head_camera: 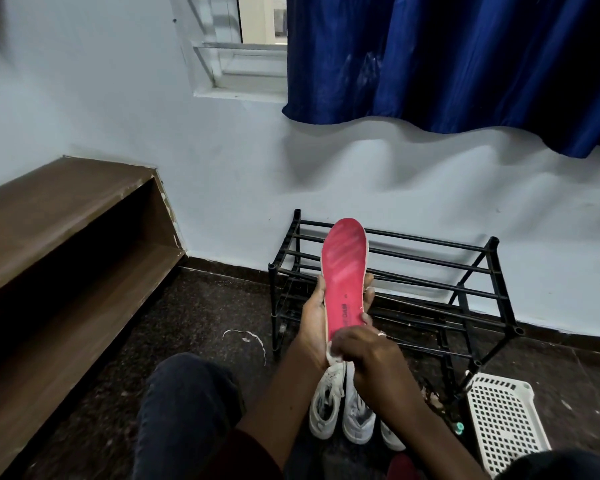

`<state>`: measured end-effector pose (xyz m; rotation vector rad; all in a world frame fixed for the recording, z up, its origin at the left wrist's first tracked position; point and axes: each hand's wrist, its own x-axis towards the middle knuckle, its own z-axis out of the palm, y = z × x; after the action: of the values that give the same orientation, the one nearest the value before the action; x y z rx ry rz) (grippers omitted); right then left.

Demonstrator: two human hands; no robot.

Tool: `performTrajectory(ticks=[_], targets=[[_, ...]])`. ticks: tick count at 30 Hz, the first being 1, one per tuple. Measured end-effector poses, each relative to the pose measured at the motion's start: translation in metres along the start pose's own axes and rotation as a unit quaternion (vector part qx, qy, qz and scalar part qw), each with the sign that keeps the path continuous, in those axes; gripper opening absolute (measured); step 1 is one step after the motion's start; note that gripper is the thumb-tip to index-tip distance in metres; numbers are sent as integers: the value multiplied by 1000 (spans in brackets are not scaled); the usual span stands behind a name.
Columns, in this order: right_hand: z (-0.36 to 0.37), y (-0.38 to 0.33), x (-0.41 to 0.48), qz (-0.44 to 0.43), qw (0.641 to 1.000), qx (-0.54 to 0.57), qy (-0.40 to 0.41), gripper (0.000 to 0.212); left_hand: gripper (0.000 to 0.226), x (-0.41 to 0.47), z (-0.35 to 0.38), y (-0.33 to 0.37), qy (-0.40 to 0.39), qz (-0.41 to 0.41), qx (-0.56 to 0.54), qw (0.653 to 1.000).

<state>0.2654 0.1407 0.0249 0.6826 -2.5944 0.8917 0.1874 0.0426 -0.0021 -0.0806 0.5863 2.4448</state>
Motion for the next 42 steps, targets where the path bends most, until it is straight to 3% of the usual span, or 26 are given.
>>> performTrajectory(ticks=[4, 7, 11, 16, 21, 28, 34, 38, 42], targets=[[-4, 7, 9, 2, 1000, -8, -28, 39, 73, -4, -7, -9, 9, -37, -34, 999], [-4, 10, 24, 34, 997, -48, 41, 31, 69, -11, -1, -18, -27, -90, -15, 995], [2, -4, 27, 33, 986, -79, 141, 22, 72, -13, -2, -20, -34, -94, -14, 995], [13, 1, -10, -32, 999, -8, 40, 17, 73, -9, -18, -14, 33, -40, -14, 999], [5, 11, -18, -133, 984, -121, -13, 22, 72, -15, -20, -16, 21, -44, -20, 999], [4, 6, 8, -23, 991, -116, 58, 15, 74, -17, -14, -19, 0, -61, 34, 998], [7, -3, -15, -37, 999, -35, 8, 12, 72, -13, -22, -12, 52, -22, 12, 998], [-1, 0, -7, -2, 1000, -17, -21, 7, 71, -16, -15, -18, 43, -27, 13, 999], [-13, 5, 19, 66, 997, -9, 45, 12, 73, -15, -2, -26, 19, -47, 47, 998]])
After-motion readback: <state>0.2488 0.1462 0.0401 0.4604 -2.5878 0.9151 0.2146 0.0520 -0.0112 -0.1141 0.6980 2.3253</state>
